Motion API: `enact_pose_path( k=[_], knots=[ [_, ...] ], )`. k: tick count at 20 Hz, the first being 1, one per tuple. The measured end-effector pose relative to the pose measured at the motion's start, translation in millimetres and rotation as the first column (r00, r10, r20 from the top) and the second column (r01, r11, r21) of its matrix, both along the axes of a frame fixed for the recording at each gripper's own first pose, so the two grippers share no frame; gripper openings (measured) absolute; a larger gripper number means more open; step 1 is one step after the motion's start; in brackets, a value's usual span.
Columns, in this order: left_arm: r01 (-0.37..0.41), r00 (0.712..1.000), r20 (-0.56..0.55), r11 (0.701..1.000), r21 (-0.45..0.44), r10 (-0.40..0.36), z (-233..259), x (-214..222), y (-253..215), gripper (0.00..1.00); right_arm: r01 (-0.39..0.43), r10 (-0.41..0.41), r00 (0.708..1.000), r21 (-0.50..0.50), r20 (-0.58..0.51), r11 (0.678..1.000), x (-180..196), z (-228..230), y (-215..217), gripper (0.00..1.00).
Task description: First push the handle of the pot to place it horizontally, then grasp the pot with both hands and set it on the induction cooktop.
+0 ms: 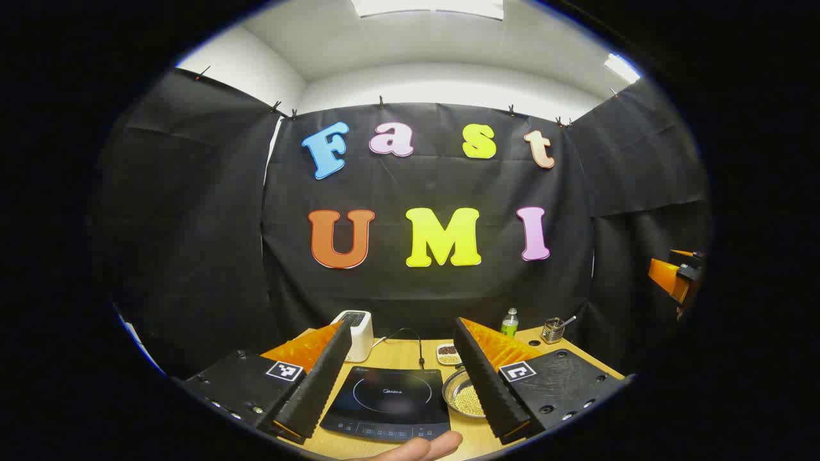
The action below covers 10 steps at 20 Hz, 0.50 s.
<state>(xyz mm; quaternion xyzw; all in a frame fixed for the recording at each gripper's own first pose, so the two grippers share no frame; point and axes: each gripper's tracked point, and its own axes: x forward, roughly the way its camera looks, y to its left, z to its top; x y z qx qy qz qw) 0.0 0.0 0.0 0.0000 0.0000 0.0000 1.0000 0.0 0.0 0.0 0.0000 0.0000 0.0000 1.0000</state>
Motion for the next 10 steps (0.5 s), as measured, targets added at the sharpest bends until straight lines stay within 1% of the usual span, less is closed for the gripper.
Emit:
enact_pose_path(
  k=[1, 4, 5, 6, 10],
  knots=[
    [-0.003, 1.0, 0.001, 1.0, 0.003, 0.003, -1.3, -0.6, 0.1, 0.95, 0.002, -0.002, 1.0, 0.0, 0.005, 1.0, 0.6, -0.8, -0.4, 0.97],
    [0.004, 1.0, 0.011, 1.0, 0.012, -0.004, 2.0, -2.4, -0.6, 0.95, 0.0, 0.0, 1.0, 0.004, 0.008, 1.0, 1.4, -2.3, -0.7, 0.97],
    [0.008, 1.0, 0.012, 1.0, 0.014, -0.008, 2.2, -3.0, -1.0, 0.95, 0.001, -0.001, 1.0, 0.006, 0.007, 1.0, 2.6, -3.4, -0.9, 0.99],
    [0.011, 1.0, 0.014, 1.0, 0.018, -0.011, 2.4, -4.0, -1.9, 0.95, 0.003, -0.003, 1.0, 0.007, 0.009, 1.0, 3.3, -3.2, -1.3, 0.97],
    [0.016, 1.0, 0.023, 1.0, 0.025, -0.016, 3.8, -5.1, -4.5, 0.95, 0.013, -0.013, 1.0, 0.006, 0.026, 1.0, 2.0, -0.5, -1.9, 0.97]
  ],
)
